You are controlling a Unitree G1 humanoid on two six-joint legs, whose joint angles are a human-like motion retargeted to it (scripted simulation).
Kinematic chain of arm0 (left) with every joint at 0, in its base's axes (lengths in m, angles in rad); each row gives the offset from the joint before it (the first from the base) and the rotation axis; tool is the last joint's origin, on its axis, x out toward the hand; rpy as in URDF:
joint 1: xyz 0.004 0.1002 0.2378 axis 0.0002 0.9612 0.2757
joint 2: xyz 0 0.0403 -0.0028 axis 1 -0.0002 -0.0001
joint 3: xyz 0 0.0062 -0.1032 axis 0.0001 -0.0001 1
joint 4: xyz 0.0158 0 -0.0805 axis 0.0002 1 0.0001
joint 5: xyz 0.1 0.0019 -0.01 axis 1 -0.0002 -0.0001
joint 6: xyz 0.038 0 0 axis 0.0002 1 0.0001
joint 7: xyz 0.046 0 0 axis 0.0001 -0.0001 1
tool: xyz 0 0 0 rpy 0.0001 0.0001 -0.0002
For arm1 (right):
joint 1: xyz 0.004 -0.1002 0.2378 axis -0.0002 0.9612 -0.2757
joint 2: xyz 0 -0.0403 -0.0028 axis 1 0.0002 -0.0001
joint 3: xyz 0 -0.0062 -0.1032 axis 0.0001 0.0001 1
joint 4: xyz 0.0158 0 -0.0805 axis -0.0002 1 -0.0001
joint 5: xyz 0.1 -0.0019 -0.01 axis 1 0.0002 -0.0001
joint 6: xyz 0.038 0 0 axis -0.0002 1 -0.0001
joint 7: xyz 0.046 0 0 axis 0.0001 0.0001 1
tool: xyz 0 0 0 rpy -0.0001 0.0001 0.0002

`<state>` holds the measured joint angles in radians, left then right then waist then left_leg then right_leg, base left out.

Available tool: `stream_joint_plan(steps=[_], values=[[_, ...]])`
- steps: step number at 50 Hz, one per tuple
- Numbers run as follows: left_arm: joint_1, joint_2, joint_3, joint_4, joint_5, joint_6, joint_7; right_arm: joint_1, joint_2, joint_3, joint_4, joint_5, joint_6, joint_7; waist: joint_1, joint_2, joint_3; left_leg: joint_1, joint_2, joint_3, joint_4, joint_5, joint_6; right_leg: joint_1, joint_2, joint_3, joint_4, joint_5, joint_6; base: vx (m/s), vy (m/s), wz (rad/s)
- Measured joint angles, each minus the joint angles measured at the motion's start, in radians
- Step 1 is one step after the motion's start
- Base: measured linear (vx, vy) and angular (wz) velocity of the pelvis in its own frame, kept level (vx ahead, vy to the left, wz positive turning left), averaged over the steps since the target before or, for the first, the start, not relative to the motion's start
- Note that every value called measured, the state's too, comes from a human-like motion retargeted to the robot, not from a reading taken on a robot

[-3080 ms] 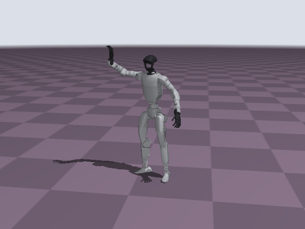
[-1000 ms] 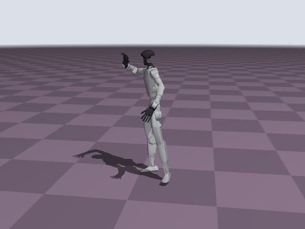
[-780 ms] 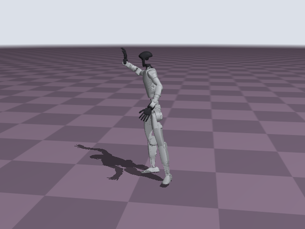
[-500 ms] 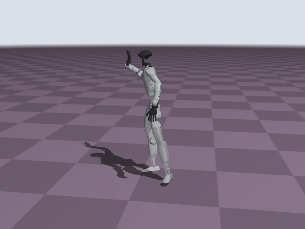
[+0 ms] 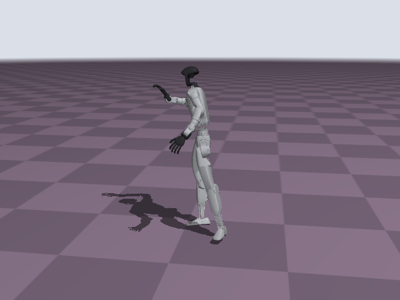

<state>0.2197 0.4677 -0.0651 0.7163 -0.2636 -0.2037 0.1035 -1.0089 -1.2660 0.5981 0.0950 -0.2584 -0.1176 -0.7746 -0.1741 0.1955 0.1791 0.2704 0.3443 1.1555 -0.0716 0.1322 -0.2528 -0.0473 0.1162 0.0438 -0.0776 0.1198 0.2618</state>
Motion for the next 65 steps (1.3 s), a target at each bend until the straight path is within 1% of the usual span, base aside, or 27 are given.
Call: stream_joint_plan(steps=[4,8,10,13,17,20,24,27,30,32,33,35,36,40,44,48,50,53,56,59,62,65], values=[[0.037,0.004,-0.019,0.050,0.058,0.030,0.011,0.092,-0.012,-0.238,0.275,0.254,0.019,-0.146,-0.008,-0.014,-0.001,0.007,-0.004,0.005,0.004,-0.004,0.007,0.007,-0.005,0.004,-0.003,-0.002,0.000,0.00,0.00,0.00],[0.066,-0.009,-0.022,0.093,0.030,0.057,-0.017,0.087,-0.004,-0.499,0.523,0.494,0.023,-0.299,0.002,-0.024,-0.003,0.013,-0.007,0.009,0.013,-0.010,0.014,0.015,-0.011,0.009,-0.007,0.000,0.000,0.00,0.00,0.00],[0.077,-0.014,-0.019,0.106,0.019,0.065,-0.033,0.077,-0.013,-0.599,0.585,0.554,0.017,-0.328,0.007,-0.027,0.000,0.016,-0.009,0.010,0.018,-0.014,0.016,0.018,-0.015,0.011,-0.006,0.000,0.000,0.00,0.00,0.00],[0.081,-0.018,-0.029,0.112,0.036,0.069,-0.043,0.113,-0.010,-0.644,0.548,0.540,-0.002,-0.334,0.008,-0.029,0.016,0.019,-0.014,0.013,0.026,-0.022,0.024,0.019,-0.022,0.018,-0.001,0.000,0.000,-0.01,0.04,-0.06],[0.066,-0.017,-0.072,0.106,0.089,0.072,-0.065,0.200,0.059,-0.578,0.316,0.380,-0.011,-0.322,0.010,-0.024,0.039,0.023,-0.023,0.024,0.040,-0.033,0.039,0.013,-0.034,0.037,0.008,-0.001,0.000,-0.03,0.06,-0.19],[0.046,-0.008,-0.111,0.088,0.150,0.067,-0.105,0.230,0.143,-0.483,0.092,0.174,0.011,-0.255,0.019,-0.013,0.045,0.024,-0.028,0.040,0.052,-0.040,0.045,0.006,-0.039,0.055,0.011,0.001,0.000,-0.05,0.03,-0.28],[0.009,0.012,-0.143,0.048,0.222,0.030,-0.136,0.190,0.227,-0.276,-0.146,-0.195,0.030,-0.095,0.045,0.008,0.042,0.022,-0.029,0.061,0.067,-0.040,0.042,-0.002,-0.036,0.073,0.000,0.017,0.000,-0.07,-0.04,-0.28],[-0.025,0.024,-0.150,0.014,0.217,-0.002,-0.120,0.111,0.263,-0.054,-0.267,-0.420,-0.007,0.014,0.067,0.023,0.042,0.018,-0.029,0.069,0.075,-0.035,0.035,-0.006,-0.032,0.075,-0.010,0.032,0.000,-0.08,-0.07,-0.14],[-0.056,0.023,-0.139,-0.026,0.156,-0.031,-0.094,0.025,0.281,0.154,-0.313,-0.499,-0.073,0.113,0.073,0.042,0.052,0.009,-0.028,0.066,0.081,-0.032,0.027,-0.012,-0.032,0.066,-0.010,0.039,0.000,-0.08,-0.04,0.07],[-0.068,0.011,-0.117,-0.052,0.106,-0.045,-0.077,0.006,0.264,0.212,-0.290,-0.505,-0.073,0.123,0.060,0.060,0.068,0.000,-0.030,0.058,0.083,-0.031,0.022,-0.016,-0.038,0.057,-0.010,0.039,0.000,-0.06,0.03,0.24],[-0.072,0.003,-0.103,-0.064,0.082,-0.050,-0.067,0.012,0.245,0.214,-0.266,-0.506,-0.055,0.107,0.051,0.070,0.078,-0.004,-0.032,0.053,0.082,-0.031,0.020,-0.017,-0.042,0.052,-0.010,0.037,0.000,-0.05,0.07,0.30],[-0.071,-0.014,-0.074,-0.080,0.044,-0.053,-0.045,0.053,0.194,0.161,-0.195,-0.494,0.003,0.049,0.027,0.088,0.098,-0.011,-0.036,0.041,0.078,-0.031,0.018,-0.018,-0.052,0.043,-0.010,0.031,0.000,-0.03,0.10,0.33],[-0.067,-0.019,-0.062,-0.082,0.038,-0.050,-0.034,0.087,0.169,0.103,-0.145,-0.470,0.033,0.016,0.015,0.094,0.106,-0.013,-0.039,0.036,0.075,-0.032,0.018,-0.017,-0.058,0.038,-0.010,0.027,0.000,-0.02,0.12,0.33],[-0.039,-0.008,-0.037,-0.063,0.067,-0.022,0.003,0.239,0.090,-0.208,0.074,-0.315,0.122,-0.105,-0.015,0.094,0.125,-0.020,-0.052,0.015,0.065,-0.036,0.020,-0.014,-0.081,0.022,-0.005,0.005,0.000,-0.01,0.12,0.27],[0.009,0.006,-0.023,-0.019,0.115,0.009,-0.008,0.319,0.027,-0.493,0.282,-0.157,0.197,-0.225,-0.033,0.084,0.129,-0.020,-0.064,0.002,0.063,-0.045,0.025,-0.011,-0.101,0.010,0.006,-0.014,0.000,0.01,0.11,0.18],[0.053,-0.001,-0.013,0.014,0.131,0.026,-0.040,0.378,-0.030,-0.709,0.417,-0.044,0.238,-0.318,-0.041,0.082,0.135,-0.021,-0.076,-0.010,0.064,-0.052,0.026,-0.009,-0.121,0.001,0.016,-0.023,0.000,0.02,0.10,0.15],[0.071,-0.012,-0.015,0.026,0.135,0.029,-0.054,0.410,-0.037,-0.783,0.441,-0.012,0.245,-0.349,-0.044,0.088,0.140,-0.021,-0.084,-0.013,0.064,-0.055,0.025,-0.009,-0.131,0.000,0.021,-0.025,0.000,0.02,0.10,0.10],[0.086,-0.027,-0.038,0.037,0.150,0.033,-0.084,0.464,0.004,-0.842,0.416,-0.004,0.241,-0.369,-0.040,0.101,0.148,-0.019,-0.096,-0.015,0.063,-0.060,0.024,-0.009,-0.146,0.003,0.024,-0.028,0.000,0.01,0.10,0.03],[0.087,-0.031,-0.076,0.034,0.180,0.038,-0.138,0.520,0.098,-0.828,0.341,-0.050,0.226,-0.339,-0.022,0.117,0.150,-0.017,-0.107,-0.012,0.066,-0.066,0.025,-0.007,-0.158,0.012,0.021,-0.026,0.000,0.00,0.08,-0.09],[0.074,-0.024,-0.113,0.014,0.206,0.037,-0.191,0.564,0.224,-0.727,0.250,-0.129,0.210,-0.272,0.008,0.129,0.146,-0.016,-0.113,-0.007,0.074,-0.071,0.027,-0.005,-0.166,0.022,0.012,-0.019,0.000,0.00,0.00,0.00],[0.052,-0.017,-0.138,-0.013,0.205,0.025,-0.197,0.579,0.348,-0.541,0.180,-0.216,0.188,-0.196,0.041,0.137,0.136,-0.020,-0.114,-0.005,0.084,-0.075,0.026,-0.005,-0.169,0.026,0.003,-0.009,0.000,0.00,0.00,0.00],[0.025,-0.014,-0.151,-0.040,0.185,-0.001,-0.145,0.545,0.421,-0.301,0.148,-0.334,0.147,-0.103,0.069,0.139,0.125,-0.030,-0.110,-0.010,0.095,-0.077,0.022,-0.009,-0.169,0.020,-0.001,-0.001,0.000,0.00,0.00,0.00]])
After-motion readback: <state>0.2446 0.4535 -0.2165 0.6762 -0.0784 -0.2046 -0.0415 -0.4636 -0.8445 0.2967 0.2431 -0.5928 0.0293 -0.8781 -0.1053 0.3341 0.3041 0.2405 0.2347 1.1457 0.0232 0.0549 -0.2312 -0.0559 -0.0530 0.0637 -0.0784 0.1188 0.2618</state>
